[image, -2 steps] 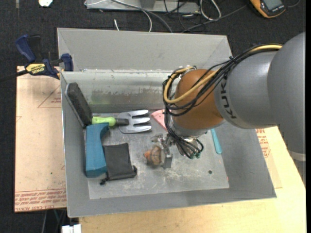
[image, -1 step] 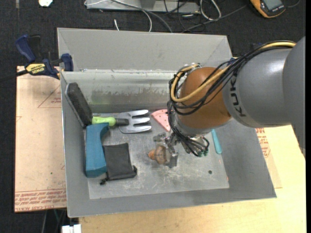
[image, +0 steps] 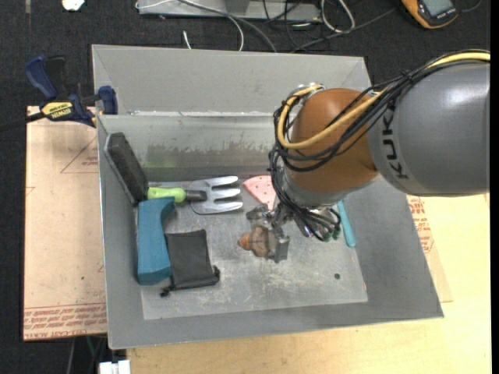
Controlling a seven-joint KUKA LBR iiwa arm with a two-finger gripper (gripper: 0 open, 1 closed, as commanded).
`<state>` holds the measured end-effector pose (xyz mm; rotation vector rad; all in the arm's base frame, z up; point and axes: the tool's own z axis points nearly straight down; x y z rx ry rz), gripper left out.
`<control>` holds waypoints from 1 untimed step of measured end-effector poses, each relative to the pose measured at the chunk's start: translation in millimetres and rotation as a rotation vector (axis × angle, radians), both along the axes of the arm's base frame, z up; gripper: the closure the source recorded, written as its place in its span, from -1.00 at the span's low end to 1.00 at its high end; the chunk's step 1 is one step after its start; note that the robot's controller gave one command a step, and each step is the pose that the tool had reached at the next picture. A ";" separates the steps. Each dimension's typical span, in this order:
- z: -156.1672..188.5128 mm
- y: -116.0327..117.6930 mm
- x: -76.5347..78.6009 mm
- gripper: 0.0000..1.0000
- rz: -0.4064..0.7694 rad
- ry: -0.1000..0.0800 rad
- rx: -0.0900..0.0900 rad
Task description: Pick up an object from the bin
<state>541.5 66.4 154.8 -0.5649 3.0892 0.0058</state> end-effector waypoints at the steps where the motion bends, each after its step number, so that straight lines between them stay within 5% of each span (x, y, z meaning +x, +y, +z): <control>1: 75.9 -11.5 -4.2 1.00 0.026 0.002 0.000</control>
Offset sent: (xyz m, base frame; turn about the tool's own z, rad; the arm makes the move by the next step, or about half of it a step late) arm -0.0470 0.0084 -0.0848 -0.0815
